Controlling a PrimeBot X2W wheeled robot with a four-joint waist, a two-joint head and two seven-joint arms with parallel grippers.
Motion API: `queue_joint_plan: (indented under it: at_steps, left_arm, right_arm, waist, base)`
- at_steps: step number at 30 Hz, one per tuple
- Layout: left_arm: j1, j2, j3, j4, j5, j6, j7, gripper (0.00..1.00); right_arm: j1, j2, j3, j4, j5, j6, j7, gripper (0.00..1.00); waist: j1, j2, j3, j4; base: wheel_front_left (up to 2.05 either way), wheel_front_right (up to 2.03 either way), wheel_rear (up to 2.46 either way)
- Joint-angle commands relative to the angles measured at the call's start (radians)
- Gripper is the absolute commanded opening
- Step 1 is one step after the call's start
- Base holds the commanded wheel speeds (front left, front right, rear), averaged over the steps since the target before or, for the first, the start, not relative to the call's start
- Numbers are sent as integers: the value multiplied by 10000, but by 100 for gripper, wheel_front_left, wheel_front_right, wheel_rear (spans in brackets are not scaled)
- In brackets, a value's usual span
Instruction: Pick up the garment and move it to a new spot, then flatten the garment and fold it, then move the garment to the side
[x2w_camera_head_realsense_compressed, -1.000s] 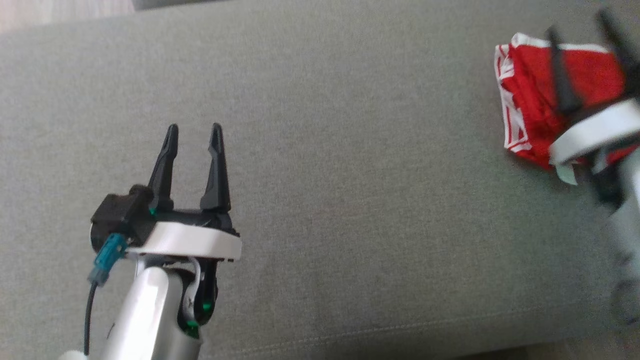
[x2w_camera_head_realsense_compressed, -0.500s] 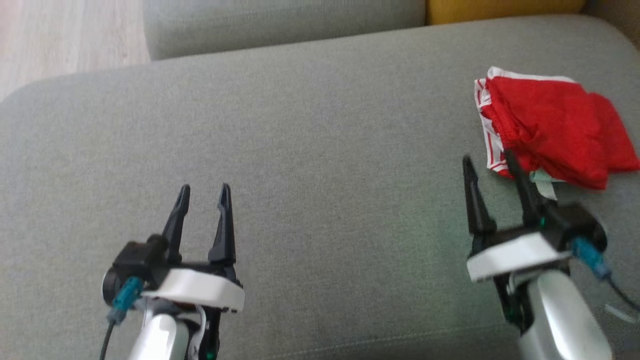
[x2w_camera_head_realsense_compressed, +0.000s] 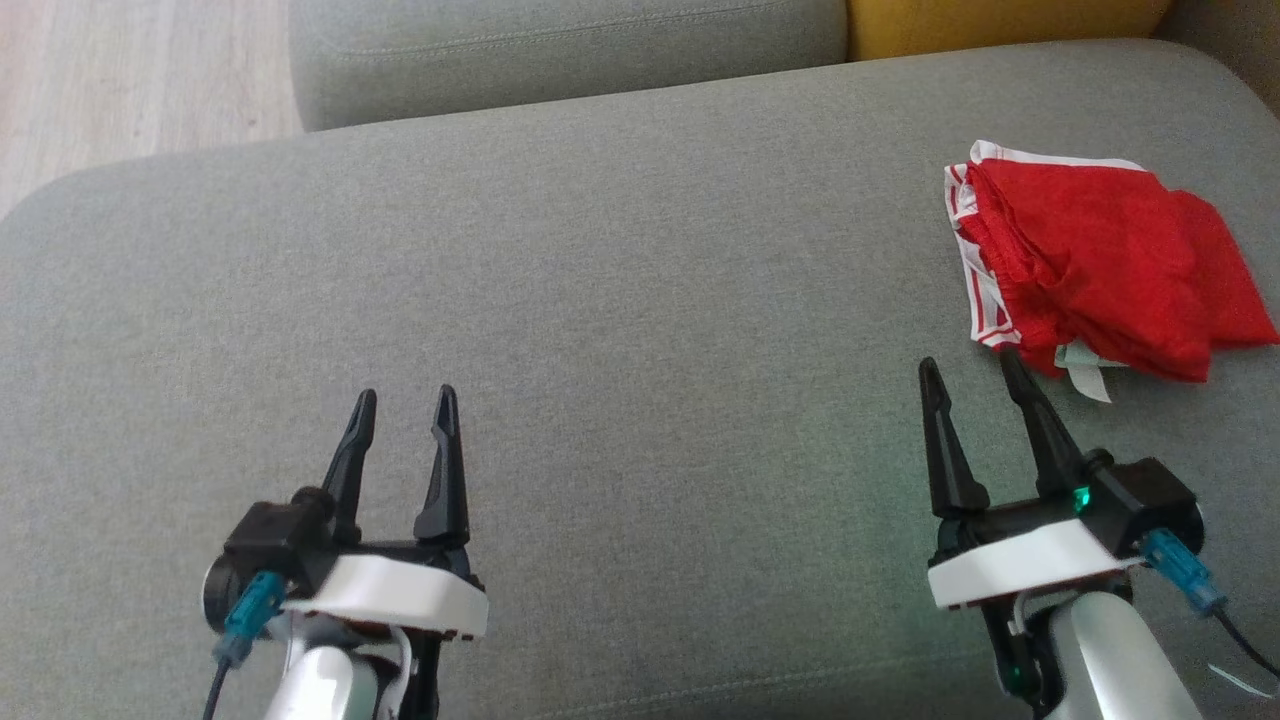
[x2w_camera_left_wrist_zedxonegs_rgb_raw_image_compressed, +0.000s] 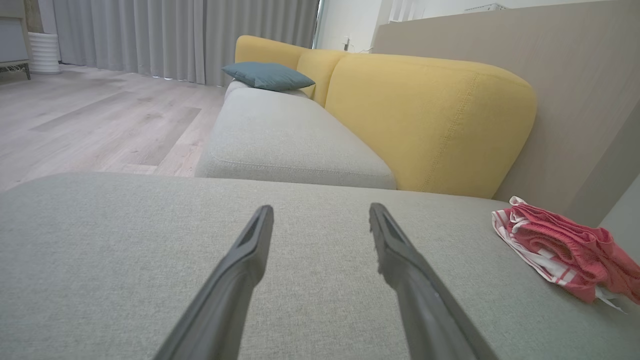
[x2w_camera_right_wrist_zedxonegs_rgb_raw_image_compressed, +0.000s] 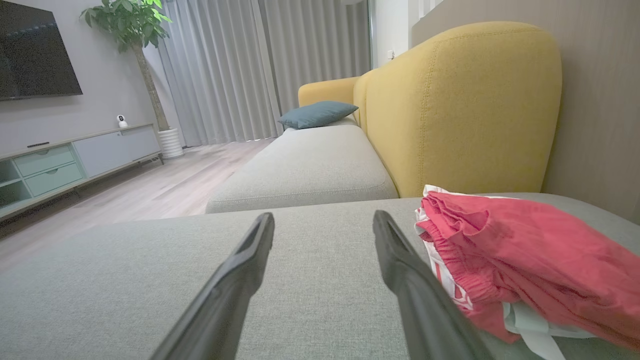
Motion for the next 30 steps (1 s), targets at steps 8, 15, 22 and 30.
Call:
queue_joint_plan:
  at_steps: [8, 15, 22, 30]
  left_arm:
    - [-215, 41, 337, -696, 331, 133, -51, 100]
    - [-64, 41, 421, -938, 21, 235, -51, 100]
    - [11, 41, 488, -869, -186, 157, -51, 100]
    - [441, -8, 52, -187, -284, 167, 10, 0]
  right_arm:
    - [-181, 17, 288, -446, 15, 65, -141, 100]
    - [-183, 17, 342, -530, 16, 65, -145, 100]
    - [-167, 18, 413, -575, 27, 65, -146, 100]
    - [92, 6, 206, 202, 18, -2, 9, 0]
  waist:
    - [0, -1, -13, 42]
    - [0, -1, -25, 41]
    - [0, -1, -23, 22]
    - [0, -1, -17, 18]
  base:
    - [0, 0, 0]
    - [0, 0, 0]
    - [0, 0, 0]
    - [0, 0, 0]
